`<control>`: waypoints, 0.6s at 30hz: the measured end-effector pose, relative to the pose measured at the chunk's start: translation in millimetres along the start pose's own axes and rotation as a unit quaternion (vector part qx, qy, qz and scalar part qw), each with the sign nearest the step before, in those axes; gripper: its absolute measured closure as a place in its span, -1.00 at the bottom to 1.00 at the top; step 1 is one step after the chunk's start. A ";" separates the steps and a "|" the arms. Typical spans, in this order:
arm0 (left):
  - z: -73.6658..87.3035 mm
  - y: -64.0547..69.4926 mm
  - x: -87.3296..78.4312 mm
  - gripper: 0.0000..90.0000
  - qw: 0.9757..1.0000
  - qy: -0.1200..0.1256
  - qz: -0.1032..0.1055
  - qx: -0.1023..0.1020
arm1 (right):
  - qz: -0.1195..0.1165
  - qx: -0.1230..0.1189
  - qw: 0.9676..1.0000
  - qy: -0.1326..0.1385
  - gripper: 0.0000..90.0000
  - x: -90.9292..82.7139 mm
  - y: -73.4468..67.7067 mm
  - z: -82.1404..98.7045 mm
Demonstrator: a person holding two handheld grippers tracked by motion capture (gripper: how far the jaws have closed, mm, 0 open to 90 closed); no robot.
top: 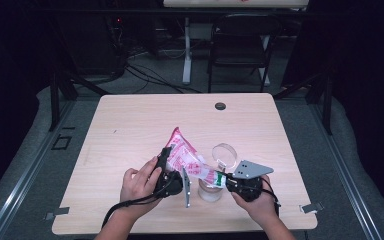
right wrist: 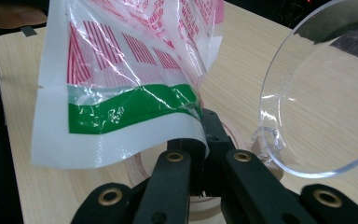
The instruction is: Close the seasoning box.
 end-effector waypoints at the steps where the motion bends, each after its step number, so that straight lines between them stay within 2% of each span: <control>1: -0.3 0.1 0.0 0.32 1.000 0.000 0.000 -0.001 | 0.001 0.000 1.000 0.000 1.00 -0.1 0.1 0.2; 18: -3.6 -1.4 -1.3 0.32 1.000 0.004 -0.006 0.003 | 0.004 0.003 1.000 -0.001 1.00 0.7 1.1 2.6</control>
Point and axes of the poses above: each handheld gripper's, and its own axes: x roughly forward along the jaws, z roughly out of its underside, y roughly to its right, the point moved 5 cm from there along x, roughly forward along the jaws, and after that the axes turned 6 degrees about y, right-handed, at the moved point
